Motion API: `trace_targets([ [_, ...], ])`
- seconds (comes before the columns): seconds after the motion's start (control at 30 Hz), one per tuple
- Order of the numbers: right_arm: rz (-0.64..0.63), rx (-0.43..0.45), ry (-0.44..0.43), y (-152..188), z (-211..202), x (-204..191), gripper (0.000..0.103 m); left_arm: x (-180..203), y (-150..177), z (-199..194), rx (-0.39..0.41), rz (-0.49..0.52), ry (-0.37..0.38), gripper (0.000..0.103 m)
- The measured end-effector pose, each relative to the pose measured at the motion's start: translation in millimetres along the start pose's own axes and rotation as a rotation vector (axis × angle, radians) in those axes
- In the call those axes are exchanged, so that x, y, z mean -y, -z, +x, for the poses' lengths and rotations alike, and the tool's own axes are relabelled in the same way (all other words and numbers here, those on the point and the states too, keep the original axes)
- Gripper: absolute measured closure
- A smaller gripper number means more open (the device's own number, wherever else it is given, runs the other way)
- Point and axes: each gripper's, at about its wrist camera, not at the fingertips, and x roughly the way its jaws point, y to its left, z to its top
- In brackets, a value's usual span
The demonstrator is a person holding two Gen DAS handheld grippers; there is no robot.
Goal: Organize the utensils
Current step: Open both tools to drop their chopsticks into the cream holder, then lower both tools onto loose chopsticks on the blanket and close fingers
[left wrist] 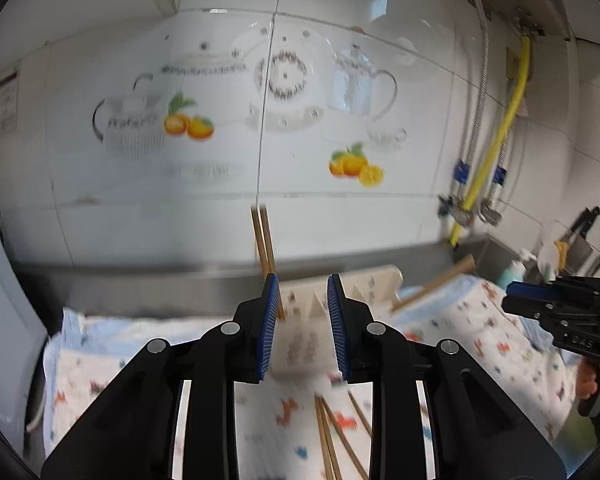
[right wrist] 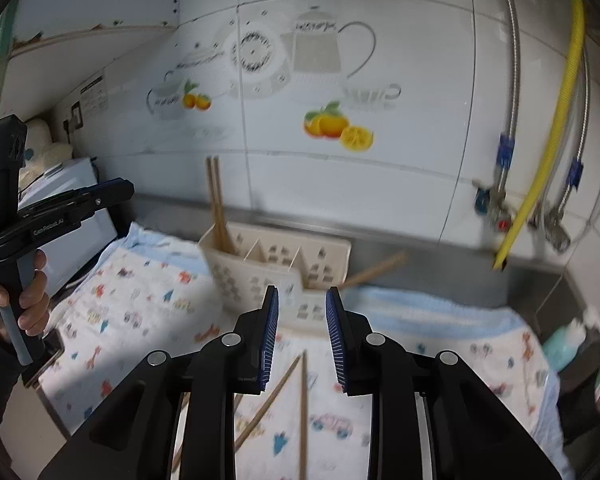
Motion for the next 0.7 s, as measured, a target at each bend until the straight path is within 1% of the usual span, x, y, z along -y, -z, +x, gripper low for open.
trace_targets([
  [0.1, 0.001, -0.01, 0.001, 24, -3, -6, 0.079, 2, 25, -7, -0.037, 0.019, -0.02, 0.077],
  [0.17, 0.007, -0.022, -0.001, 43, -4, -10, 0.079, 3, 45, -11, -0.068, 0.022, -0.018, 0.077],
  [0.27, 0.013, -0.044, 0.002, 72, -2, -14, 0.079, 2, 74, -12, -0.114, 0.018, -0.024, 0.077],
  [0.4, 0.037, -0.094, 0.01, 110, 7, -15, 0.079, -1, 112, -15, -0.167, -0.002, -0.024, 0.077],
  [0.53, 0.063, -0.131, 0.025, 140, 15, -13, 0.079, -2, 143, -14, -0.22, -0.003, -0.034, 0.077],
  [0.7, 0.073, -0.179, 0.044, 169, 28, -12, 0.079, 0, 172, -15, -0.273, -0.015, -0.012, 0.077],
])
